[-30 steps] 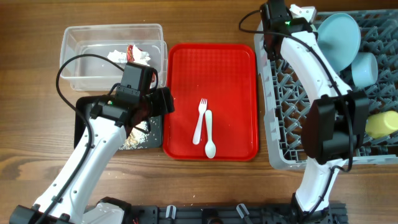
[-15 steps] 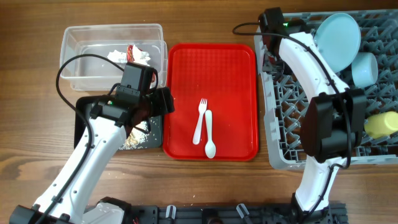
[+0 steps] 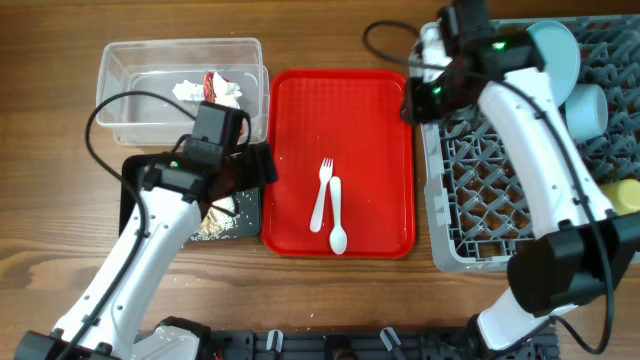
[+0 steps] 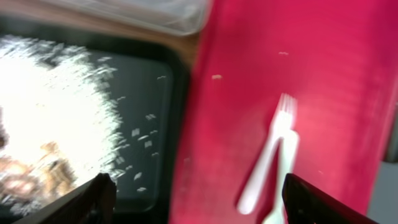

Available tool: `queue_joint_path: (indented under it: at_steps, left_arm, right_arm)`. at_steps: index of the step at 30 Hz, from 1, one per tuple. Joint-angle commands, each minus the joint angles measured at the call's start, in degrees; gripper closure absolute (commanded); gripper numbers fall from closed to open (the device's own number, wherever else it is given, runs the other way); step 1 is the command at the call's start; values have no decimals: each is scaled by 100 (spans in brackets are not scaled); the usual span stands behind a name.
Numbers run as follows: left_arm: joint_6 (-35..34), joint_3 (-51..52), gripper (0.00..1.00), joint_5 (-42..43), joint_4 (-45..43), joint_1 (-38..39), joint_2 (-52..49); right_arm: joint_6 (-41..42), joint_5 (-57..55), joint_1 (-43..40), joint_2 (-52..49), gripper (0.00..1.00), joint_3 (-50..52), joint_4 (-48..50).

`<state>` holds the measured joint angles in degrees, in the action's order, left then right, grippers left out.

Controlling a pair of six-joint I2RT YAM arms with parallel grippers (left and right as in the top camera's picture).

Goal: Sort waste into correct bins and load items into the dishwasher rack
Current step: 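Reach the right gripper to the white spoon and grasp it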

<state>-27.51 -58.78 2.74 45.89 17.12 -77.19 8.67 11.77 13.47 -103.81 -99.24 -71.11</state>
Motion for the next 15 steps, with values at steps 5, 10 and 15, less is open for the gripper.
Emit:
queue_joint_path:
  at_steps: [5,10,15]
  left_arm:
    - [-302,4,12,-219,437,-883,103]
    - [-299,4,9,-219,479,-1178,103]
    - [-302,4,9,-216,476,-1178,103]
  right_arm:
    - [728,439,1482,-98,49,1257,752]
    - [1781,-461,2461,-98,48,2479,1637]
    - [1945,-640,2686,-352,48,2887,2063]
